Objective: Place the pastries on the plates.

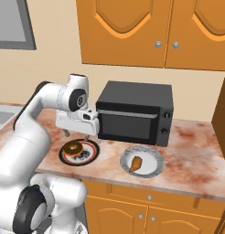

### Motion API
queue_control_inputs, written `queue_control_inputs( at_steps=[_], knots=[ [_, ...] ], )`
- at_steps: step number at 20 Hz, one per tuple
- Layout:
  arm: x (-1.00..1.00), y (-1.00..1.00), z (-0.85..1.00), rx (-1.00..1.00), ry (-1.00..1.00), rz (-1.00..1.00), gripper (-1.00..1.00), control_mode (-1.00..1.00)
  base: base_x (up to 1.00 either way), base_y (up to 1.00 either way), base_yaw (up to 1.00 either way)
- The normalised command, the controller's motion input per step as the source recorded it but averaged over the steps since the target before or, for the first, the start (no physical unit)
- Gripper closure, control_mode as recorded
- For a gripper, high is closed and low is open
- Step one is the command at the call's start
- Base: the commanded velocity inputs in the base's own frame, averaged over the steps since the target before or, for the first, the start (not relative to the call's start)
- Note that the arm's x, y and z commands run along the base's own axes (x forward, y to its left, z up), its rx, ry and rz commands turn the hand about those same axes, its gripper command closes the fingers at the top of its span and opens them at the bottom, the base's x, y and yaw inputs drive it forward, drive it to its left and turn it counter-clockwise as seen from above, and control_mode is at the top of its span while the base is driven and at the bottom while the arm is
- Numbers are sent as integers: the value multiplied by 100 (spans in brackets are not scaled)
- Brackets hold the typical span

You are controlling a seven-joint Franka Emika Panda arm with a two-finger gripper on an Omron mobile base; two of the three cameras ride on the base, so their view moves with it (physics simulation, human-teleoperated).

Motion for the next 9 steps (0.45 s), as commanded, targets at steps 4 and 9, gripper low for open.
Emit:
queue_control_inputs(
  at_steps=[4, 9],
  knots=[
    [-33, 4, 2, 0, -5, 0, -100, -100, 0, 0, 0],
    [-24, 3, 5, 0, -8, 0, -100, -100, 0, 0, 0]
  ],
)
